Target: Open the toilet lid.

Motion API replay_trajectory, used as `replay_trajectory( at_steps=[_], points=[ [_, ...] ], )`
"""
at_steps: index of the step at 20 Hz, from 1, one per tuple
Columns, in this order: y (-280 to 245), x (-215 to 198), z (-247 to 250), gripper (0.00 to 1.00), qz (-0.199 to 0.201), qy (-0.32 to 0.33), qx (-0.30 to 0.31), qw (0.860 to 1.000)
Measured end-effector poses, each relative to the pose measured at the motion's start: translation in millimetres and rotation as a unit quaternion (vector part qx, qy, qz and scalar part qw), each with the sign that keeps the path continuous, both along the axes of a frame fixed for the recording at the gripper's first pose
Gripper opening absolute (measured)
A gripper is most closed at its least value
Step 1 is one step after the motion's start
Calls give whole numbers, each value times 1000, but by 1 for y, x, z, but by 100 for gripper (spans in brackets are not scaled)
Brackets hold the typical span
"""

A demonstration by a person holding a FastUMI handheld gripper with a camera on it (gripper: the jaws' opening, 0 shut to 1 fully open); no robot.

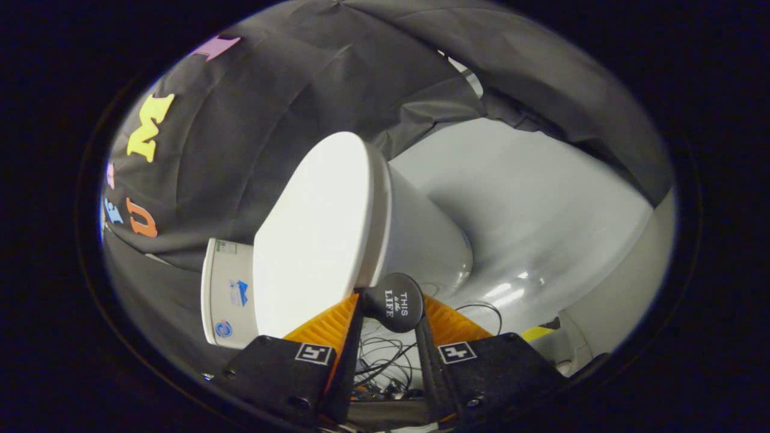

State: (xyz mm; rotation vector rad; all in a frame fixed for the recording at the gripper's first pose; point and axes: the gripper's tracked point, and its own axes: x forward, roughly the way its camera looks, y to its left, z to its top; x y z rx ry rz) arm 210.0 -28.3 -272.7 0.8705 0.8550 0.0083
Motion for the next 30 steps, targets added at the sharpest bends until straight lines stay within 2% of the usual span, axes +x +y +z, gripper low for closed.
replay_trajectory(
  at_steps=[2,3,5,6,11,15,22,26,30],
  points=[
    [-5,0,7,38,-13,-11,19,1000],
    [-5,-2,4,36,-16,-12,27,999],
    [-5,-1,10,34,-42,-9,80,996],
    [-6,0,11,29,-53,-11,98,994],
    [-6,2,12,20,-51,-30,80,995],
    [-9,1,28,11,-64,-28,113,991],
    [0,0,51,9,-60,-25,97,993],
    [2,3,78,9,-65,-46,105,991],
    [13,7,111,9,-52,-69,98,991]
  ],
)
